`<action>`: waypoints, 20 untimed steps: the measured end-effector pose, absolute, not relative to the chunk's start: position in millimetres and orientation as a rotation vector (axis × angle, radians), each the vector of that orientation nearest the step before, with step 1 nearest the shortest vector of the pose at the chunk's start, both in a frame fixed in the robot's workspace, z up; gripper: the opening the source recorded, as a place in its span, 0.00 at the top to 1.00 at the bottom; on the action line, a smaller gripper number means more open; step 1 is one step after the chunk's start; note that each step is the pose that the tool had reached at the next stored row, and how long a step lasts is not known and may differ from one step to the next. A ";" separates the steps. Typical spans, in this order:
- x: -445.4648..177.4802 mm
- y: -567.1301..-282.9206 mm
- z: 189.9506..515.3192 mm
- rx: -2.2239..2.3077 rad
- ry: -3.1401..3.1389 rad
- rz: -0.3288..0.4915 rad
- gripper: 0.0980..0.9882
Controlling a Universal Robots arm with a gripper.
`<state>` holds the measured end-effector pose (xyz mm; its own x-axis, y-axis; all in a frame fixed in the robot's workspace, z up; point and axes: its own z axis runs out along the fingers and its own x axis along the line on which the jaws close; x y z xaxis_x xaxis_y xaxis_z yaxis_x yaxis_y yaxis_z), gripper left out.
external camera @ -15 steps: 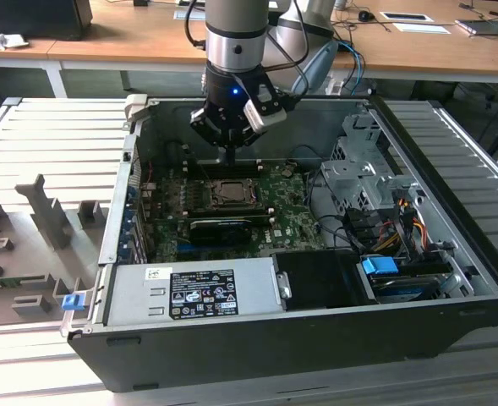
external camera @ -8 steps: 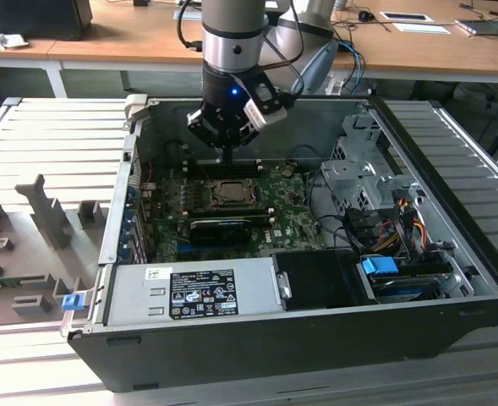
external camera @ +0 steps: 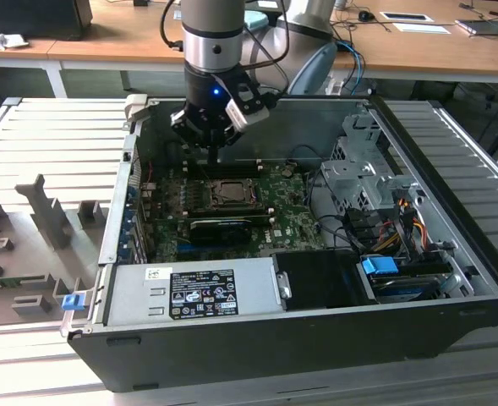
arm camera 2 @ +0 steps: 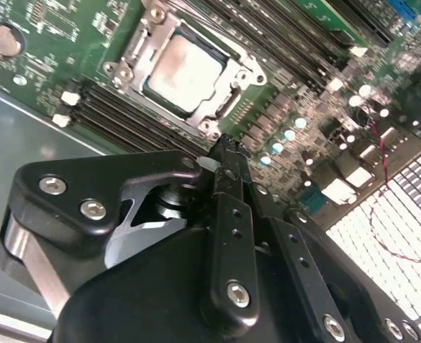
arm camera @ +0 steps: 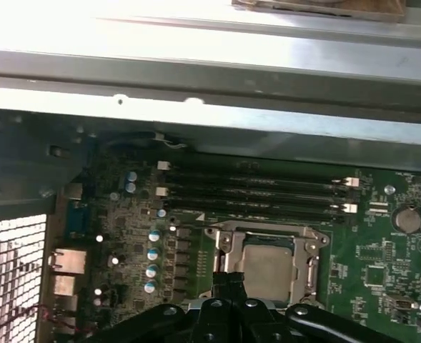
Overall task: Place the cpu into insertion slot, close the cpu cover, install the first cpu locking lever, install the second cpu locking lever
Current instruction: 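Install the first cpu locking lever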
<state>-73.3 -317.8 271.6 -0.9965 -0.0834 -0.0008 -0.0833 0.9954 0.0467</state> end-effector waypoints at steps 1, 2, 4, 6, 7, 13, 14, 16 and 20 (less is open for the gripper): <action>-75.1 -317.8 271.5 0.131 -3.137 -0.073 0.99; -77.8 -317.9 271.4 0.131 -3.137 -0.074 0.99; -81.8 -318.5 271.1 0.131 -3.137 -0.080 0.99; -87.6 -318.8 270.8 0.131 -3.137 -0.084 0.99; -90.0 -318.9 270.6 0.131 -3.137 -0.085 0.99; -105.1 -318.9 268.0 0.133 -3.137 -0.087 0.99; -108.1 -318.9 267.3 0.134 -3.137 -0.087 0.99; -111.6 -315.9 265.9 0.134 -3.137 -0.087 0.99; -111.6 -304.1 264.0 0.134 -3.137 -0.087 0.99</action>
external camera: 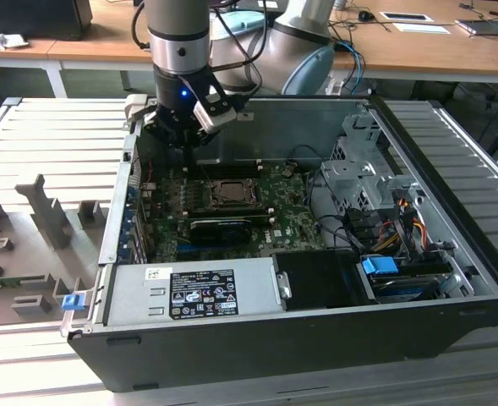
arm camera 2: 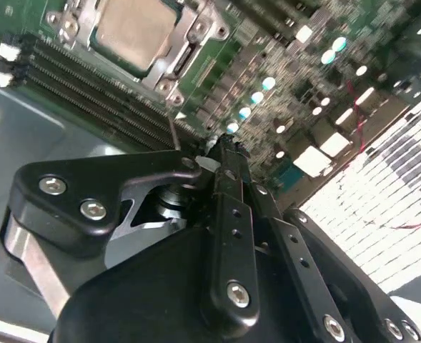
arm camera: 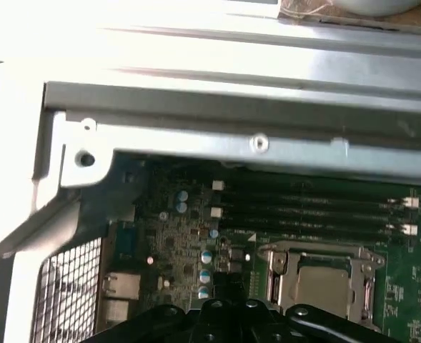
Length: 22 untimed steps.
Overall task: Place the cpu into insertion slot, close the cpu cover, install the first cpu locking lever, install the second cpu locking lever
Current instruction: 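Install the first cpu locking lever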
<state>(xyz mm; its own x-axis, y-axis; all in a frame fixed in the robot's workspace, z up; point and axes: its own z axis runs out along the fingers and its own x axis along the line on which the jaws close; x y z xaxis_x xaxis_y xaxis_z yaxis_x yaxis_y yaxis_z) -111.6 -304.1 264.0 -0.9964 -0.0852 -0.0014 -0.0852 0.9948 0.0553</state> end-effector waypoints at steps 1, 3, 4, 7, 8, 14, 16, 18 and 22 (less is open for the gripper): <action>-111.7 -301.6 263.4 0.134 -3.137 -0.087 0.99; -111.6 -297.0 262.2 0.134 -3.137 -0.087 0.99; -111.6 -294.7 261.4 0.134 -3.137 -0.087 0.99; -105.4 -293.4 260.3 0.134 -3.137 -0.087 0.99; -100.4 -293.0 260.1 0.134 -3.137 -0.087 0.99; -73.5 -292.5 259.3 0.134 -3.137 -0.087 0.99; -64.3 -292.5 258.9 0.134 -3.136 -0.087 0.99; -55.9 -292.5 258.2 0.134 -3.136 -0.087 0.99; -40.9 -292.5 255.7 0.134 -3.134 -0.134 0.99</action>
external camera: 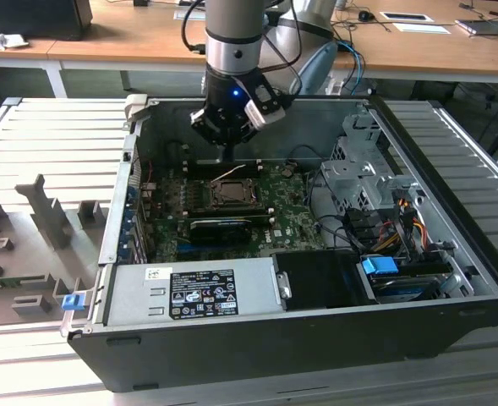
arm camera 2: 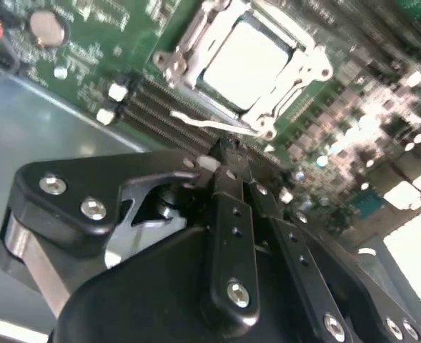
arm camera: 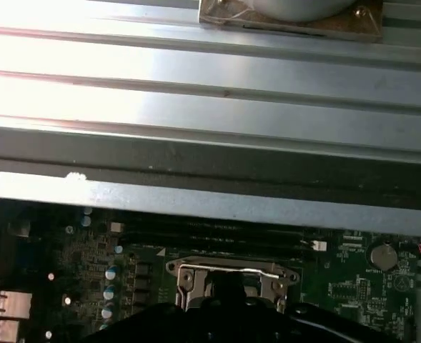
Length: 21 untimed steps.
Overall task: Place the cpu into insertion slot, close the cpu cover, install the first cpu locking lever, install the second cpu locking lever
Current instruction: 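Install the first cpu locking lever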
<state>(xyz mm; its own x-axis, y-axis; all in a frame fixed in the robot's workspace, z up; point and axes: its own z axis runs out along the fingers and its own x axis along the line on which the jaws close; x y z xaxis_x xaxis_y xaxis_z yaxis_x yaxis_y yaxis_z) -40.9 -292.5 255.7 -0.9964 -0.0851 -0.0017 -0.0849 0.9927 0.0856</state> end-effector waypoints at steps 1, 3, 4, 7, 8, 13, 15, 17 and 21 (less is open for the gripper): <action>-40.9 -292.6 255.1 0.132 -3.134 -0.153 0.99; -40.8 -293.7 251.8 0.131 -3.134 -0.164 0.99; -40.9 -294.0 250.1 0.131 -3.134 -0.164 0.99; -37.7 -293.2 237.4 0.131 -3.133 -0.164 0.99; -35.8 -292.4 233.7 0.131 -3.133 -0.164 0.99; -33.7 -289.5 226.9 0.131 -3.134 -0.164 0.99; -33.1 -288.5 225.4 0.132 -3.133 -0.164 0.99; -31.1 -287.7 224.1 0.131 -3.134 -0.164 0.99; -26.0 -287.3 221.5 0.132 -3.134 -0.164 0.99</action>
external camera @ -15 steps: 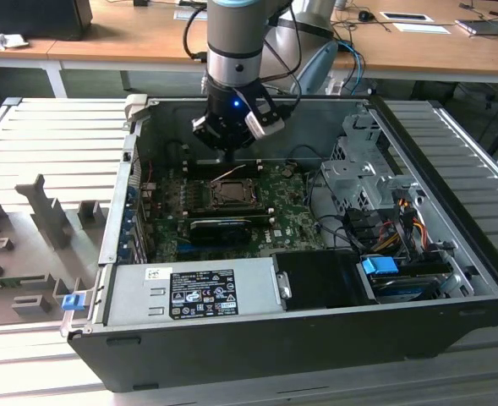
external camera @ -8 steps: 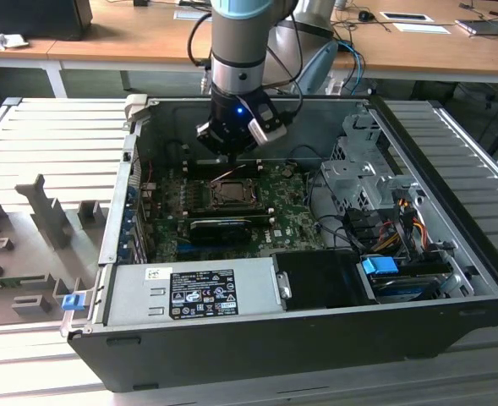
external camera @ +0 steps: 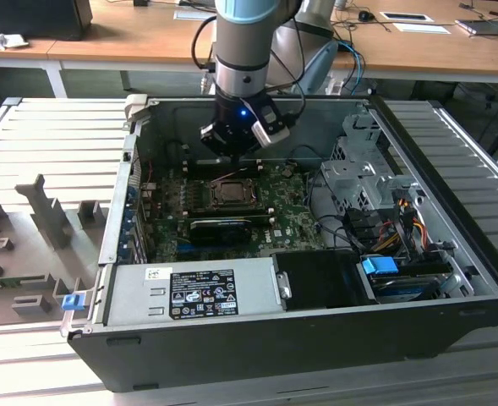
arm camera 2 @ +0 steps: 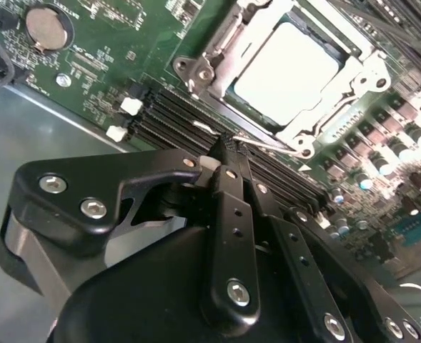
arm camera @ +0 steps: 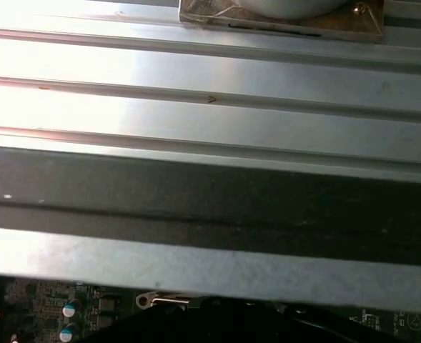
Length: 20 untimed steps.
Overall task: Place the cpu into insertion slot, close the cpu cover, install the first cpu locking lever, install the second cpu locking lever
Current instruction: 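Install the first cpu locking lever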
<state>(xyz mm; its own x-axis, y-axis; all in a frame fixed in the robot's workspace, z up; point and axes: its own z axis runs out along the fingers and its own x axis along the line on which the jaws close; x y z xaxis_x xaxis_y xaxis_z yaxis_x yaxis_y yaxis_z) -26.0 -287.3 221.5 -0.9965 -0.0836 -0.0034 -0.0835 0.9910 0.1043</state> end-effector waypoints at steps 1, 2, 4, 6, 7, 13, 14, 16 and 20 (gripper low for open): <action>-24.6 -287.3 221.1 0.131 -3.134 -0.164 0.99; -22.9 -287.3 220.6 0.131 -3.133 -0.164 0.99; -21.2 -287.3 218.5 0.131 -3.133 -0.164 0.99; -20.8 -287.3 214.2 0.131 -3.133 -0.164 0.99; -20.0 -287.3 212.5 0.131 -3.133 -0.164 0.99; -16.8 -287.3 207.5 0.132 -3.134 -0.163 0.99; -16.7 -287.3 207.0 0.131 -3.134 -0.161 0.99; -16.6 -287.3 206.1 0.131 -3.134 -0.158 0.99; -15.9 -287.4 204.4 0.132 -3.133 -0.154 0.99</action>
